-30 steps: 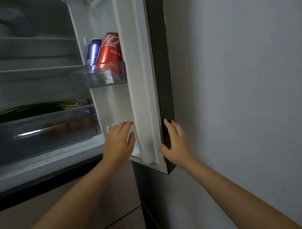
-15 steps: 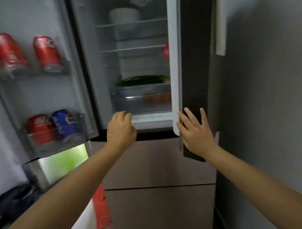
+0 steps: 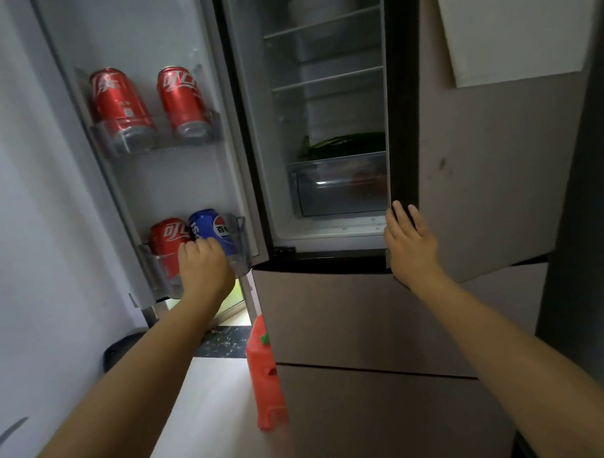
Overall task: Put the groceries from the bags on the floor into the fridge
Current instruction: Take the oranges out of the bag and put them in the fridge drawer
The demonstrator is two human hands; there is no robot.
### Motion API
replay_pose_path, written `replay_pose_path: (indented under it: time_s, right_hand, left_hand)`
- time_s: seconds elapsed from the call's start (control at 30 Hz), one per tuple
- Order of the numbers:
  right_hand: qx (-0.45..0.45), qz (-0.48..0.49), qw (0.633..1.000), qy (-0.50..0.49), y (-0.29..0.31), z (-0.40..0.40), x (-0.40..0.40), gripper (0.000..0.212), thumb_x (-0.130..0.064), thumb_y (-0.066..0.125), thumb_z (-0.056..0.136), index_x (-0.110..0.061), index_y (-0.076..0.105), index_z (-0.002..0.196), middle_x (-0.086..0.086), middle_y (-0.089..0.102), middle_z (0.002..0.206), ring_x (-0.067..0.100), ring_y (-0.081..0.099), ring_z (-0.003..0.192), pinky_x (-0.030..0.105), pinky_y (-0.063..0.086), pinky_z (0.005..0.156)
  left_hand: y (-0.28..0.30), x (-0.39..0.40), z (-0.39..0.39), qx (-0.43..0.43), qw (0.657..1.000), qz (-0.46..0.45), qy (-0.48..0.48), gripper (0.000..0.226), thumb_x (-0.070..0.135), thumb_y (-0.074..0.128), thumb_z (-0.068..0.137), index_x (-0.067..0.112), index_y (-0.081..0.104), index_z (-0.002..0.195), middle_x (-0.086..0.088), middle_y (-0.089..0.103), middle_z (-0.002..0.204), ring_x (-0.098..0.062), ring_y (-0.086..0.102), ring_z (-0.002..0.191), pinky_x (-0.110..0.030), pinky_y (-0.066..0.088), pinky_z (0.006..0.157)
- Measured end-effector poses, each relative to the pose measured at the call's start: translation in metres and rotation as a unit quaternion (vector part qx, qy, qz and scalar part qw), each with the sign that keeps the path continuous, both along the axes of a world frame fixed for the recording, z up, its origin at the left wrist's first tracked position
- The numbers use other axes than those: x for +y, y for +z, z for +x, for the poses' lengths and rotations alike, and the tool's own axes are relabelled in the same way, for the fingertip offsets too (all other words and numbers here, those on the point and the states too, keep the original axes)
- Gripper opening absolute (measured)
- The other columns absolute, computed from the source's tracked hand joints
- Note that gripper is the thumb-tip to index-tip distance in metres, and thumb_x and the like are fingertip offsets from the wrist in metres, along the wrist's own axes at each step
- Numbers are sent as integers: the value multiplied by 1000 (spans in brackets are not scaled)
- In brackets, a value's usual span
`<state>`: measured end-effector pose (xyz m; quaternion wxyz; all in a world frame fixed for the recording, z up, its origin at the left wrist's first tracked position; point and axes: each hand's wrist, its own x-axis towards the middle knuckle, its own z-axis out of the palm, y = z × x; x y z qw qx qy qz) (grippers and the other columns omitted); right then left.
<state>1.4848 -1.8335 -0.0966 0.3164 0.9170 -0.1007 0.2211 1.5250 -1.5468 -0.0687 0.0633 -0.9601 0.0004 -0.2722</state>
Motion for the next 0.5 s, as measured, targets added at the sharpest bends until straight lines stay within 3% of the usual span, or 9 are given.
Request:
replay_pose_path:
  time_s: [0.1,0.2,0.27,0.33,0.4,0.5]
  right_hand:
    - [-15,-7,1000,18,-2,4,-2,58,-28,38,96,-8,17,146,13,1,158,30,-10,146,45,-23,112]
    - [-15,-24,999,18,-2,5,-5,56,-27,38,95,-7,20,145,14,4,158,29,-7,146,48,-37,91]
    - [-42,-41,998,32,-9,4,-12,55,-32,48,89,-10,39,139,10,25,155,24,13,146,46,-43,90]
    - [-60,-45,996,44,-10,-1,-17,57,-37,72,65,-13,65,116,5,57,134,20,47,131,41,-29,109]
    - [-94,0,988,126,-12,-2,-25,61,-24,85,46,-4,71,102,13,68,118,26,61,116,34,-14,117]
    - [-174,19,959,224,-12,-11,-35,50,-11,74,59,2,67,106,20,66,118,35,59,116,29,-11,117]
  left_hand:
    - [0,-9,-3,2,1000,14,2,31,13,45,89,0,50,117,-18,58,117,-30,52,104,-35,39,90]
    - [0,-30,-8,23,998,54,5,37,15,43,90,-2,47,123,-19,55,124,-31,50,111,-35,39,95]
    - [1,-50,-12,26,996,80,-11,39,18,40,92,-3,48,124,-20,54,125,-33,49,113,-37,37,98]
    - [1,-69,-19,26,994,92,-51,42,20,40,92,-3,48,126,-21,52,129,-35,46,119,-39,34,102]
    - [-1,-79,-32,-9,991,81,-104,49,18,46,88,-5,46,132,-23,48,137,-38,42,130,-44,31,110]
    - [-2,-75,-50,-102,977,79,-168,51,20,58,73,-6,63,117,-22,62,125,-38,56,121,-52,45,99]
